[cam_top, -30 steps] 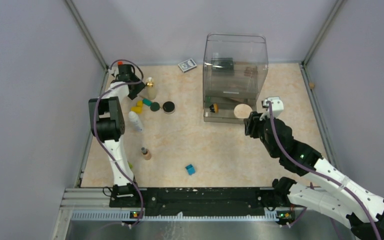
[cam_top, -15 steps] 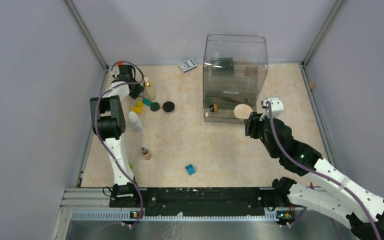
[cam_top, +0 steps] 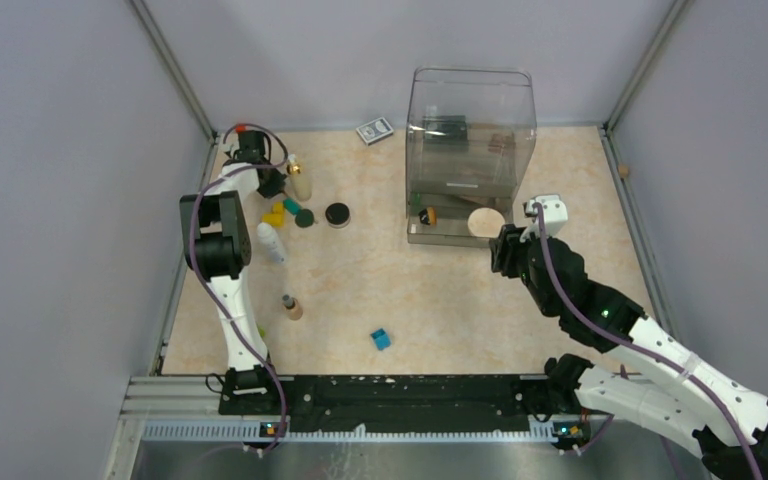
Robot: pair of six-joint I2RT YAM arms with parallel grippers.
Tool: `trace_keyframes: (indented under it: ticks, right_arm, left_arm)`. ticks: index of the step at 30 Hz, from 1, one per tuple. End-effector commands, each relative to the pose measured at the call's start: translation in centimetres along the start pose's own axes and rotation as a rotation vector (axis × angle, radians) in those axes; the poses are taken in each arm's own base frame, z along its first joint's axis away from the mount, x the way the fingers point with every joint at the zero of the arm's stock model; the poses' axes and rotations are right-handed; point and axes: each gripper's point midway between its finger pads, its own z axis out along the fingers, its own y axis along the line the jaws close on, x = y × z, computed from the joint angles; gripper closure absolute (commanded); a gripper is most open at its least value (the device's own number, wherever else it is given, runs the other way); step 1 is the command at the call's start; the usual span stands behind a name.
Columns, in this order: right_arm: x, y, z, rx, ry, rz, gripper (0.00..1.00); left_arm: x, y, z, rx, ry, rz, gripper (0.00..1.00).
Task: Organize the makeup
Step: Pick up the makeup from the center of the board.
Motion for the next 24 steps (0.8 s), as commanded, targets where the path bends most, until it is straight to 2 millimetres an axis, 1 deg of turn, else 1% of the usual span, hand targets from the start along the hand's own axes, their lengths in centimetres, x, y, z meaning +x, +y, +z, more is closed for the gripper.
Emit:
trace_keyframes:
  ticks: [1, 3, 10, 13, 15, 17, 19, 20, 21, 22, 23, 24]
  right_arm:
    - [-1.0, -0.4, -0.1, 0.012, -0.033, 0.015, 0.53]
    - [-0.9, -0.4, -0.1, 0.013, -0.032, 0.016, 0.53]
    - [-0.9, -0.3, 0.0, 0.011, -0.034, 0.018, 0.53]
    - [-0.8, -0.2, 0.0, 0.008, -0.033, 0.018, 0.53]
    - [-0.8, -0.2, 0.1, 0.007, -0.034, 0.019, 0.53]
    - [-0.8, 0.0, 0.2, 0.000, -0.033, 0.020, 0.53]
    - [-0.8, 0.1, 0.2, -0.002, -0.029, 0.017, 0.53]
    - [-0.8, 0.1, 0.2, 0.000, -0.028, 0.018, 0.53]
    - [-0.8, 0.1, 0.2, -0.001, -0.027, 0.017, 0.53]
    - [-0.8, 0.1, 0.2, 0.001, -0.028, 0.017, 0.53]
    - [-0.8, 0.0, 0.2, 0.002, -0.029, 0.017, 0.53]
    - [-0.8, 0.0, 0.2, 0.004, -0.030, 0.018, 0.53]
  left_arm:
    - [0.9, 1.9, 0.6, -0.059, 0.035, 0.013, 0.95]
    - [0.7, 2.7, 0.5, -0.081, 0.036, 0.003, 1.00]
    - [-0.5, 5.8, -0.6, -0.162, 0.005, -0.005, 1.00]
    - [-0.8, 6.7, -1.1, -0.198, -0.013, 0.017, 1.00]
    - [-0.8, 6.9, -1.3, -0.203, -0.016, 0.026, 1.00]
    - [-0.7, 6.6, -1.1, -0.187, -0.009, 0.033, 1.00]
    - [-0.6, 6.3, -0.9, -0.178, 0.004, 0.037, 0.92]
    - [-0.5, 6.3, -0.7, -0.178, 0.012, 0.039, 0.85]
    - [-0.4, 6.3, -0.7, -0.181, 0.018, 0.041, 0.74]
    - [-0.5, 6.3, -0.7, -0.184, 0.019, 0.044, 0.68]
    - [-0.4, 6.3, -0.7, -0.189, 0.022, 0.049, 0.63]
    - [-0.4, 6.4, -0.7, -0.193, 0.023, 0.049, 0.61]
